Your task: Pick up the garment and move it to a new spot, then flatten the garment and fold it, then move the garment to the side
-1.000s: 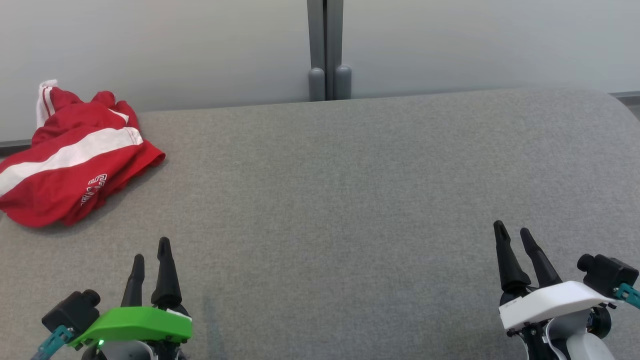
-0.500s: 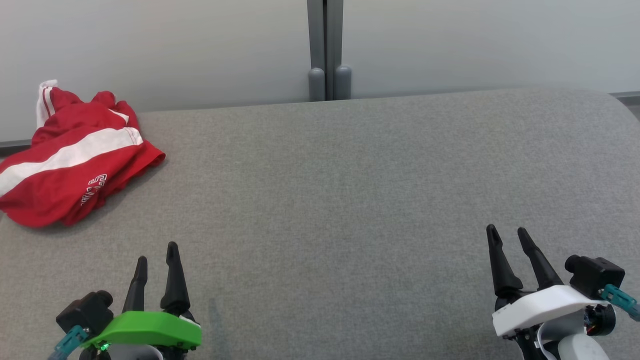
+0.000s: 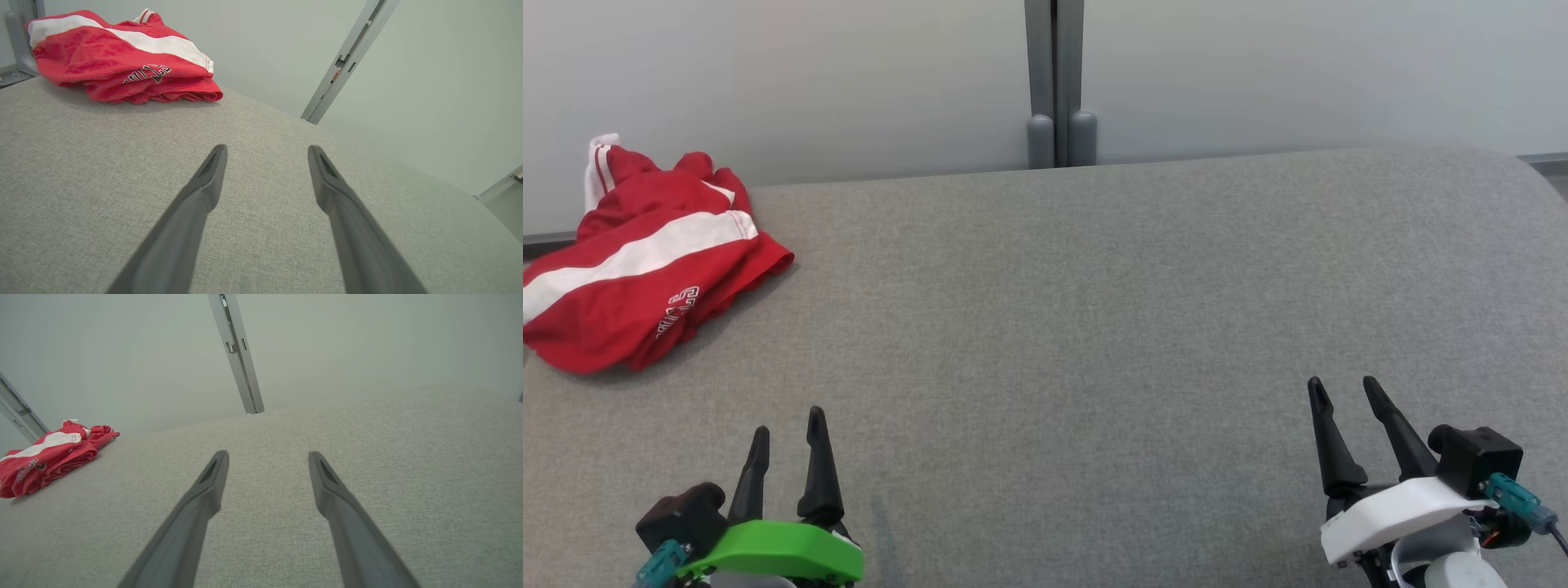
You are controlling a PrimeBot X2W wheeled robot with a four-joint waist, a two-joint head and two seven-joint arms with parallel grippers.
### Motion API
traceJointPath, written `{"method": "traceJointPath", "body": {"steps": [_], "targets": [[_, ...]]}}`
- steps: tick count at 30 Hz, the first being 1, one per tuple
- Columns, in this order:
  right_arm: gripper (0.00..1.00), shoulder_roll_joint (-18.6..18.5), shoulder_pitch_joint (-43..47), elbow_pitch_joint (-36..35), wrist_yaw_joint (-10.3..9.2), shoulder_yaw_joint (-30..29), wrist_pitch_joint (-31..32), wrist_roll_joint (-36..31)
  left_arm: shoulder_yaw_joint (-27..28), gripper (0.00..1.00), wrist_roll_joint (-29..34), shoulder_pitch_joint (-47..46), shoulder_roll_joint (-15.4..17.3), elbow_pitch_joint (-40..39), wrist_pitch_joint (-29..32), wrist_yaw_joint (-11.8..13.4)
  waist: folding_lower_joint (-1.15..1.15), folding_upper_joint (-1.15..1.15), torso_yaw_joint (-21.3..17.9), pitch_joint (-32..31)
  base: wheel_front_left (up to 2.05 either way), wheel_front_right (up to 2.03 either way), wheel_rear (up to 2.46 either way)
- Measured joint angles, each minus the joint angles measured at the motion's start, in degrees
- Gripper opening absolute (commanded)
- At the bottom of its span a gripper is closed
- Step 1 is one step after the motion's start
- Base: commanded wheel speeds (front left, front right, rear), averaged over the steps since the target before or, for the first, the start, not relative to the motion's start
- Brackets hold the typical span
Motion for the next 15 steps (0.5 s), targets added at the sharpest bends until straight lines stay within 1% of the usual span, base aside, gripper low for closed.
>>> {"method": "traceJointPath", "body": {"steps": [15], "targets": [[1.00,-0.08,0.13,-0.21,0.00,0.02,-1.63,-6.64,-0.68,1.00,5.89,0.03,0.07,1.11,-1.67,-0.07,0.00,0.00,-0.05,-0.12,0.00,0.00,0.00]]}}
